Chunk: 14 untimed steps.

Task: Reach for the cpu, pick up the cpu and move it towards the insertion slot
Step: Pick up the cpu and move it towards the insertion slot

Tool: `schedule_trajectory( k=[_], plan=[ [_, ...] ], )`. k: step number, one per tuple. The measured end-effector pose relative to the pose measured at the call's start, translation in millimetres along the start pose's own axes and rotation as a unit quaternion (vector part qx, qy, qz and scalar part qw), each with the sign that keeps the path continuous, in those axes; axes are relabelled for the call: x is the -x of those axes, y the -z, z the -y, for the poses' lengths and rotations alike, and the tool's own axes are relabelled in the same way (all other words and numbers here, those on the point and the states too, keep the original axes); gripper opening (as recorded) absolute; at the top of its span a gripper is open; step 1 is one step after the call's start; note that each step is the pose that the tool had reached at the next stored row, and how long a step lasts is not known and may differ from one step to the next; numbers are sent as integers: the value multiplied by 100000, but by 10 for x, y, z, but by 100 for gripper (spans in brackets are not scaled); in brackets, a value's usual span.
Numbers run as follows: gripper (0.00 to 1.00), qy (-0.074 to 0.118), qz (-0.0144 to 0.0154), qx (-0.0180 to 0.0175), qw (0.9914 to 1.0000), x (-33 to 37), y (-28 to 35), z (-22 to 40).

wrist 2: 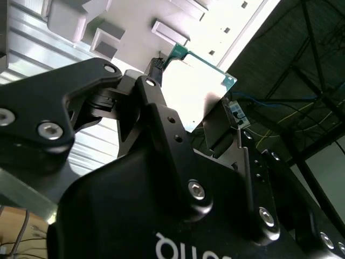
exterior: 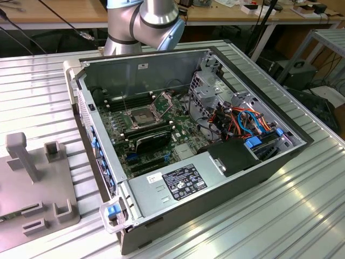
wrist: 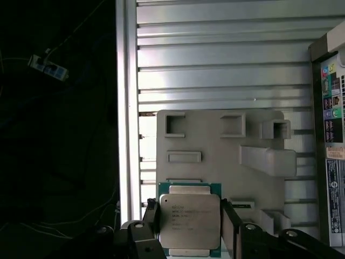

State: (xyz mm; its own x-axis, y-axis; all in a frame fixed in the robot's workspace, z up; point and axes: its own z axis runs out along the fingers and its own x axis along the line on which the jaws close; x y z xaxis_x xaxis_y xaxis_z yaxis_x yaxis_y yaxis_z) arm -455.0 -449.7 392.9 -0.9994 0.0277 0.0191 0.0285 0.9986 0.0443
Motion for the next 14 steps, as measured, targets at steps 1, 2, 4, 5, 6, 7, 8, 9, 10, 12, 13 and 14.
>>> schedule_trajectory(
  k=[1, 2, 4, 5, 6, 7, 8, 9, 10, 12, 13, 14],
  plan=[
    [55, 6, -7, 1, 100000, 7, 1, 0],
    [55, 7, 0, 5, 100000, 18, 0, 0],
    [55, -4, -1, 2, 100000, 50, 1, -2],
    [55, -1, -2, 3, 100000, 77, 1, -2],
    [55, -1, 4, 6, 100000, 99, 0, -3],
    [55, -5, 8, 7, 100000, 126, 0, -4],
    [55, -6, 1, 4, 100000, 143, 1, -4],
    [55, -1, 3, 3, 100000, 161, 1, -5],
    [55, -6, 9, 6, 100000, 181, 1, -6],
    [55, -3, 2, 5, 100000, 199, 2, -6],
    [55, -7, 3, 4, 100000, 213, 2, -6],
    [55, -7, 3, 6, 100000, 236, 2, -7]
  ],
)
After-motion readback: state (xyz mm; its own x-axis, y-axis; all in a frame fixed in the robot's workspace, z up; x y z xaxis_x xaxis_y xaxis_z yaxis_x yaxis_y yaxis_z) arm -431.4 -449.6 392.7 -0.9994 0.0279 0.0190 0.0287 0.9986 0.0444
